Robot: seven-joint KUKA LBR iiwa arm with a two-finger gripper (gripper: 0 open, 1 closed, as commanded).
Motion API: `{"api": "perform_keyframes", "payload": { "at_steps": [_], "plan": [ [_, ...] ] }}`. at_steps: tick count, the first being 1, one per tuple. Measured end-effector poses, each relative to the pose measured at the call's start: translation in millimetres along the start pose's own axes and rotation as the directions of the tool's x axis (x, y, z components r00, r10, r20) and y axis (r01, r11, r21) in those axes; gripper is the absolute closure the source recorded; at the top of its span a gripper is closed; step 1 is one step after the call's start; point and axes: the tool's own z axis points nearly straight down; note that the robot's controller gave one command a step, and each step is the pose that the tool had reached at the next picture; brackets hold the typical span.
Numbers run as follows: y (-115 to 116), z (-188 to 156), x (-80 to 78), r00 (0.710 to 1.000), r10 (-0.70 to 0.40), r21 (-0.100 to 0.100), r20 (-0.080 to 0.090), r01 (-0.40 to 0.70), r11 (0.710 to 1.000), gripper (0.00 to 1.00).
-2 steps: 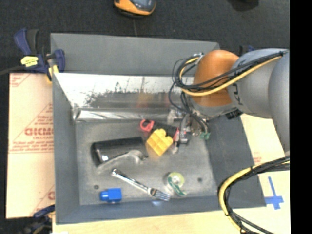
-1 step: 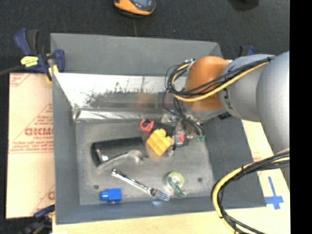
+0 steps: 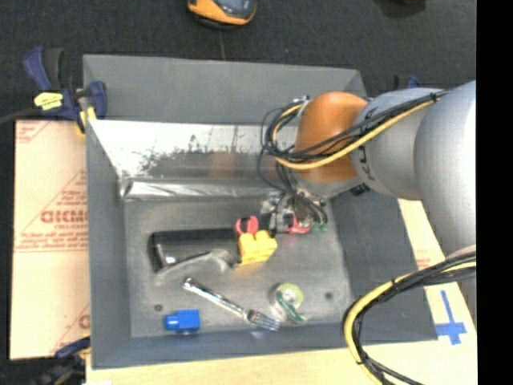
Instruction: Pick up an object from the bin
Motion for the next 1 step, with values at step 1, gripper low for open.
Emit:
{"api": "perform_keyframes", "payload": {
  "at_steps": [1],
  "plan": [
    [0.0, -0.2, 0.0, 1.0, 0.0, 0.0, 0.0, 0.0, 1.0, 1.0]
  ]
}}
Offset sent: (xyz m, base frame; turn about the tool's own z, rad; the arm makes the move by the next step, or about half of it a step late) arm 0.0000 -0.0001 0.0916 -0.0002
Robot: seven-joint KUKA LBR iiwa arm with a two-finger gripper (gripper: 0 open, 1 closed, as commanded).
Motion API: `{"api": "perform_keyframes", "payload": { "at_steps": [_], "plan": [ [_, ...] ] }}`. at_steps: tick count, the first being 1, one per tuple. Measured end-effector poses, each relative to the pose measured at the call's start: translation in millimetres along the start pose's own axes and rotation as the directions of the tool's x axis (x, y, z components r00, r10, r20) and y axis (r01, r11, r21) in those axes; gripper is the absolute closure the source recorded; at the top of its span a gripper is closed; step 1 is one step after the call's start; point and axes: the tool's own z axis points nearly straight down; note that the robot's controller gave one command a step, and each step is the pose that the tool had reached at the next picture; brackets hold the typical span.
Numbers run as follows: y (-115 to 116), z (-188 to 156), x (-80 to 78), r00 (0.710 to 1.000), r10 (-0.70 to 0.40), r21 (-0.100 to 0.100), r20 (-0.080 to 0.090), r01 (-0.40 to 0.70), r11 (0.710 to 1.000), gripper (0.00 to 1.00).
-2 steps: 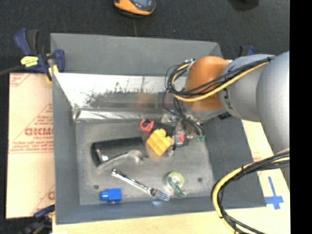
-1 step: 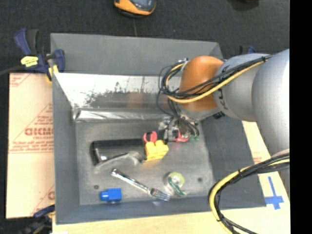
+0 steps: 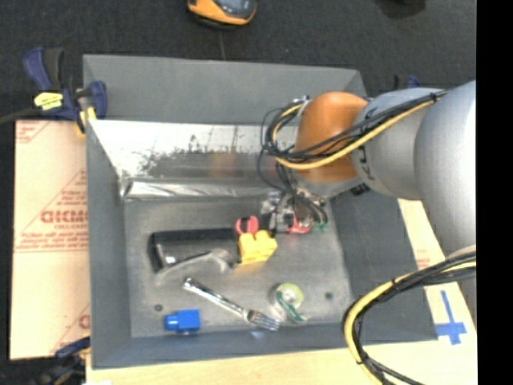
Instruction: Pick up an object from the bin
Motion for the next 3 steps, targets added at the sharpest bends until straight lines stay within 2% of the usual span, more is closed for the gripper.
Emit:
{"api": "perform_keyframes", "payload": {
  "at_steps": [1, 2, 3],
  "plan": [
    [-1, -43, 1.2, 1.0, 0.0, 0.0, -0.005, 0.0, 1.0, 1.0],
    [-2, -70, 0.3, 1.0, 0.0, 0.001, -0.003, 0.0, 1.0, 1.0],
    [-3, -119, -0.1, 1.0, 0.0, 0.002, -0.005, 0.0, 1.0, 1.0]
  ]
}}
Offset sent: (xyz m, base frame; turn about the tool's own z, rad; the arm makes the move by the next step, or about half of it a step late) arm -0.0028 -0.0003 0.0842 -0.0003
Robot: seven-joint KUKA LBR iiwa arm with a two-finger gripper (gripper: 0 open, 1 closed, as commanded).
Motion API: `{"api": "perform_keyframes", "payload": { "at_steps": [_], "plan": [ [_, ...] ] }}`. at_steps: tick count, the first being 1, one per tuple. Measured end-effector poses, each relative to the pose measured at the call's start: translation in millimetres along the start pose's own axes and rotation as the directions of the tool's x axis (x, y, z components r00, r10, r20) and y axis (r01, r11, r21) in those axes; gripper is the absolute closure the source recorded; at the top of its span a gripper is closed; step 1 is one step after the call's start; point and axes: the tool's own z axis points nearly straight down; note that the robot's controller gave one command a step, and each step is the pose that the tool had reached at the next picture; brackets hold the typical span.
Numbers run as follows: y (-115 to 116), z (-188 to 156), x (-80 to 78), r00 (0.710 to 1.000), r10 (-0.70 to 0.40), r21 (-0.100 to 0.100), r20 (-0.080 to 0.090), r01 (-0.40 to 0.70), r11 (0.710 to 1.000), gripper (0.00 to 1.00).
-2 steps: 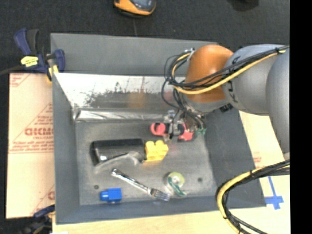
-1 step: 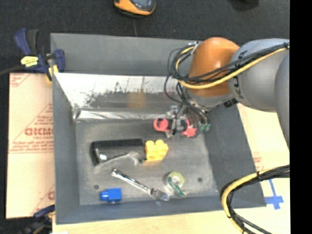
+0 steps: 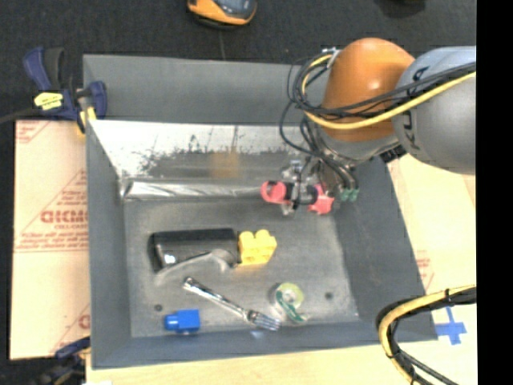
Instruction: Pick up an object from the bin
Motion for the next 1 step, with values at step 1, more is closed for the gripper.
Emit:
{"api": "perform_keyframes", "payload": {
  "at_steps": [1],
  "plan": [
    [-0.8, -27.9, -1.6, 1.0, 0.0, 0.001, 0.006, 0.0, 1.0, 1.0]
  ]
}}
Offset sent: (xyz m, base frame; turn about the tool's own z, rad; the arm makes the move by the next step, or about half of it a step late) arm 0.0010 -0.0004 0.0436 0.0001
